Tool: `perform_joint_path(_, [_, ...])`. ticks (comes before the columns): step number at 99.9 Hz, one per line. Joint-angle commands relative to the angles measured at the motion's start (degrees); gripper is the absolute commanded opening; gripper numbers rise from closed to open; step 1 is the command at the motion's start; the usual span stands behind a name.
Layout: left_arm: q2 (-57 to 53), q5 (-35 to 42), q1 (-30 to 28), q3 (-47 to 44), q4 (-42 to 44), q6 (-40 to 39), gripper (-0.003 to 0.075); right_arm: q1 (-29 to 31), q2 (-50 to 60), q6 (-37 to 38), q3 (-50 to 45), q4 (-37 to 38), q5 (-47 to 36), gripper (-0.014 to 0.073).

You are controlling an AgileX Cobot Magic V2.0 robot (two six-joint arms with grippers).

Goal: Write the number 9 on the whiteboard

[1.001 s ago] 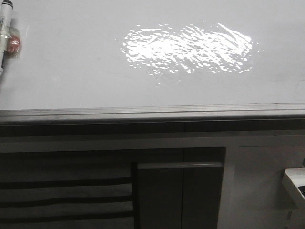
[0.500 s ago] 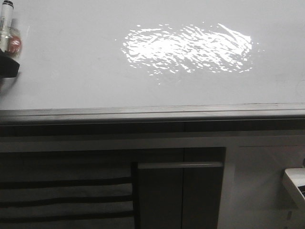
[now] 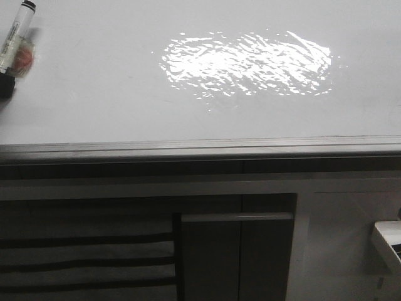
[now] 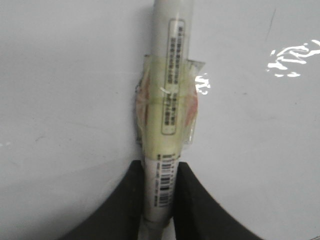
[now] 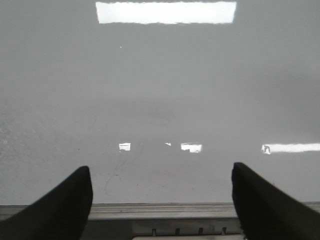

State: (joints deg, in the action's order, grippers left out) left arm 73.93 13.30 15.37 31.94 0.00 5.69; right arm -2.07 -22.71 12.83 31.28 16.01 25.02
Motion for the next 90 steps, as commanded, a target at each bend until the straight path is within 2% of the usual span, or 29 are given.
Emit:
perform_joint_path(1, [-2.3,1.8,0.4,1.6,-0.4,-0.2,0.0012,-0.1,-0.8,-0.4,1.5,0.8,-5.5,0.0511])
perform_joint_path(8, [-4.0,-0.5,0.4,1.8,-0.4,-0.2,-0.0002,-0.1,-0.8,-0.4,2.6,-1.4,-4.3,0.0511])
perform_joint_path(21, [-7.8,-10.7,0.4,4.8,-0.4,-0.2,-0.0013,-0.1,-2.5,-0.4,6.2,-4.6,0.0,0.0511])
perform_joint_path(35, [-10.0,-25.3,0.5,11.6,-0.5,-0.2,-0.0013,-0.1,-5.8,-0.4,9.8,-7.1,2.3,0.0511])
perform_joint_path(47, [-10.2,-40.3,2.7,18.6,-0.7,2.3,-0.0013,-0.1,-10.3,-2.5,13.9,-9.8,8.7,0.0511])
perform_joint_path(57, [-10.2,-48.7,6.0,23.2,-2.5,7.4,-0.0013,-0.1,-15.1,-11.2,17.8,-17.3,16.9,0.0511])
perform_joint_path(75, [-9.3,-62.5,14.1,28.1,-12.1,24.1,-0.0013,-0.1,-25.4,-30.5,24.1,-38.0,30.6,0.0511])
perform_joint_path(79, [-8.6,-65.3,15.9,28.9,-14.2,27.8,-0.0013,-0.1,-27.4,-36.9,25.5,-44.3,33.4,0.0511])
perform_joint_path(90, [-6.8,-69.4,20.2,29.8,-17.4,34.6,-0.0013,-0.1,-32.1,-52.5,28.2,-56.0,40.4,0.0511])
